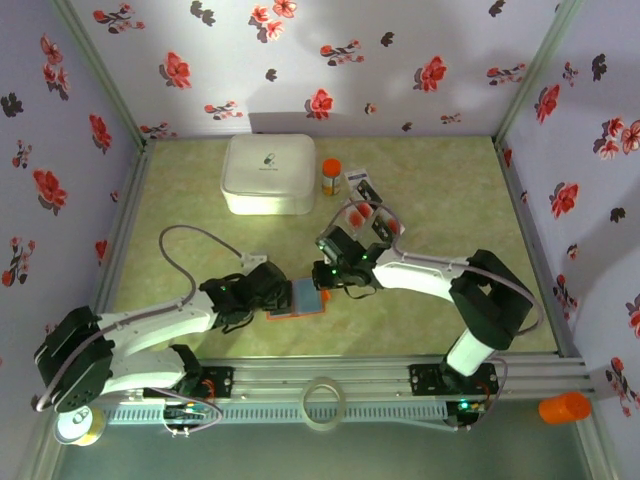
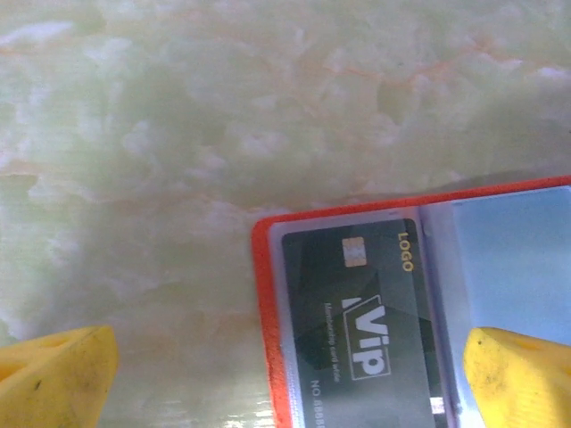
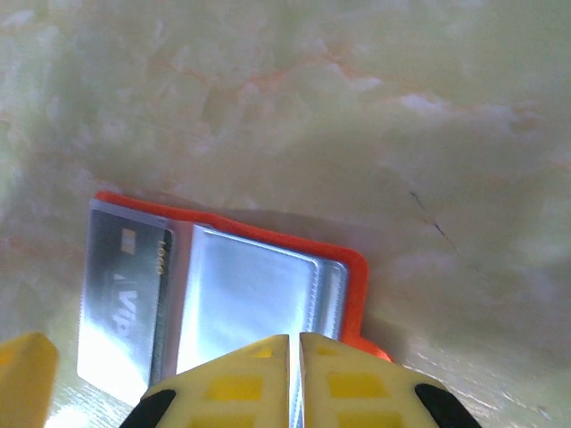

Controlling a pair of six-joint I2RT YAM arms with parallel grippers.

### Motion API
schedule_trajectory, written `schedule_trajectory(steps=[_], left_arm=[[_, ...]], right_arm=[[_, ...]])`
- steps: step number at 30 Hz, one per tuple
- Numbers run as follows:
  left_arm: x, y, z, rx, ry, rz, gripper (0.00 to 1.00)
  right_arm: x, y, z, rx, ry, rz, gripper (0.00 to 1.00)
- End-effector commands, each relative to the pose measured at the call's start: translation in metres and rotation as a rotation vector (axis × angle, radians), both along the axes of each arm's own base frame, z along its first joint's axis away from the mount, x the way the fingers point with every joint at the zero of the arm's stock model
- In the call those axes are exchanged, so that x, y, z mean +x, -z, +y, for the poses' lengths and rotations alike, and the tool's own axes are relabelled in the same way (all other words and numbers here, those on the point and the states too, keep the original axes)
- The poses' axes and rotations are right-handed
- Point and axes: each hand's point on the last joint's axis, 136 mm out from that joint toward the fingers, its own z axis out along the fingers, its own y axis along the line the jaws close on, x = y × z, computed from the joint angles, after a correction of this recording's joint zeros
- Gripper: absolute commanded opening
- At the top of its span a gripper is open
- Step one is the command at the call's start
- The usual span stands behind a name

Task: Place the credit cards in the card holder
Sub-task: Flip over the card slot on the card holder.

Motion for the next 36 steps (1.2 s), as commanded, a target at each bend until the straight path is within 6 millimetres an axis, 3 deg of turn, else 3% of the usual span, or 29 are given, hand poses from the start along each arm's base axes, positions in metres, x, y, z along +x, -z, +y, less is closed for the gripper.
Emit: schedule_trajectory(steps=[1, 19, 36], left_arm=[[0.003, -0.006, -0.011, -0.036, -0.018, -0.018, 1.00], [0.000, 0.007, -0.025, -0.030, 0.008, -0.014, 1.00], [-0.002, 0.020, -0.027, -0.019, 0.021, -0.004, 1.00]], right_arm=[[0.003, 0.000, 0.007, -0.015, -0.042, 0.009, 0.12], [-0.002, 0.038, 0.021, -0.034, -0.094, 0.106, 0.11], [-0.007, 0.044, 0.035, 0.056, -0.070, 0.159, 0.08]])
